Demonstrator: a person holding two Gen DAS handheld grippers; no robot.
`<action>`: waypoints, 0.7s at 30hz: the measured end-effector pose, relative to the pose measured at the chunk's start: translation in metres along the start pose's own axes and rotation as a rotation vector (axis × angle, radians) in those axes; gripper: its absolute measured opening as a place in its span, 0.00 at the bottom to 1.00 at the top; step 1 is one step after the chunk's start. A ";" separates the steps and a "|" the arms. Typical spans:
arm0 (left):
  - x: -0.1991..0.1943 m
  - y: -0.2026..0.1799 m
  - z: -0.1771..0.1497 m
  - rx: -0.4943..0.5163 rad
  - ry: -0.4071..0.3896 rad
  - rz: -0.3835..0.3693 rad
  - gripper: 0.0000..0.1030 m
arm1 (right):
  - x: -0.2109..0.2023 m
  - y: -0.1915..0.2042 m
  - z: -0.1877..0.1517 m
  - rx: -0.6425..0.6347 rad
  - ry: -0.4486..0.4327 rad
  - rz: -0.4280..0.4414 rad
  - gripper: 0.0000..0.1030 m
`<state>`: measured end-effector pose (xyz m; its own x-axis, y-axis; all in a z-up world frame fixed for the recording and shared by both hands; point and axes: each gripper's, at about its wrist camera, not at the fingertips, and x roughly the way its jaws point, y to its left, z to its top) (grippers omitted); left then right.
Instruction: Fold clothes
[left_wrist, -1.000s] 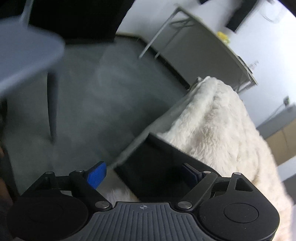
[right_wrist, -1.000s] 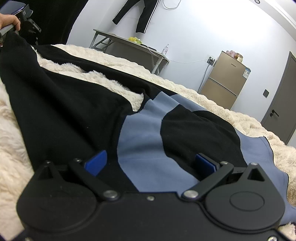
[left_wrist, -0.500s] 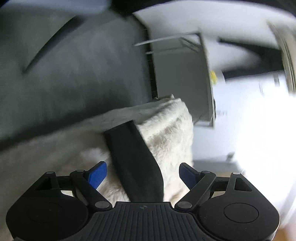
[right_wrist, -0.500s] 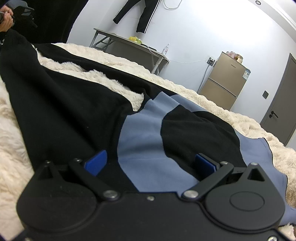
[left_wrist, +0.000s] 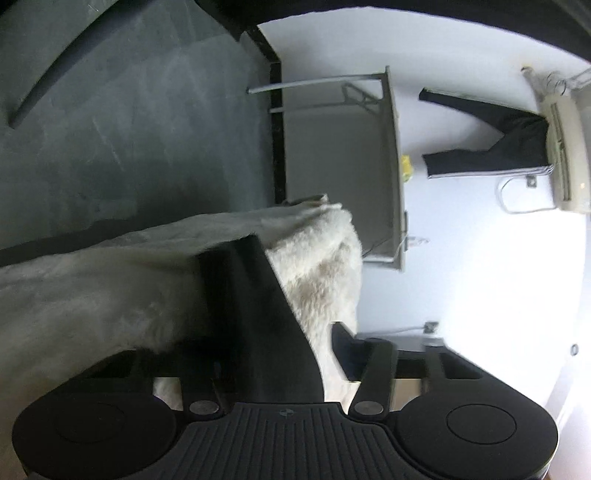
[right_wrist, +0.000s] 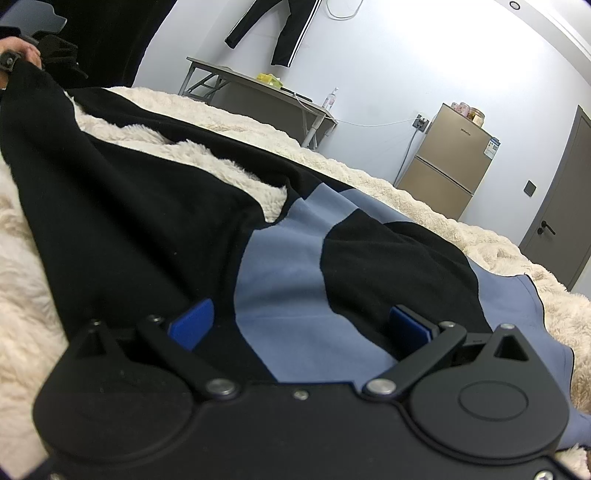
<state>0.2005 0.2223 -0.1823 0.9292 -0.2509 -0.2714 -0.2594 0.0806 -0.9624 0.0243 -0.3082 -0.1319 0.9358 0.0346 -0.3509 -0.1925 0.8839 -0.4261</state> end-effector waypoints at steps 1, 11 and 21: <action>0.003 -0.002 0.001 0.031 -0.002 0.010 0.03 | 0.000 0.000 0.000 0.000 -0.001 0.000 1.00; 0.014 -0.095 0.037 0.352 -0.085 -0.205 0.03 | -0.001 -0.001 -0.001 -0.002 -0.004 -0.003 1.00; 0.015 -0.028 0.054 0.081 -0.172 0.243 0.57 | -0.001 -0.002 0.000 -0.001 -0.005 -0.003 1.00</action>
<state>0.2362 0.2684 -0.1594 0.8752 -0.0481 -0.4814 -0.4643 0.1964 -0.8636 0.0240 -0.3101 -0.1313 0.9379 0.0346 -0.3452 -0.1903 0.8834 -0.4283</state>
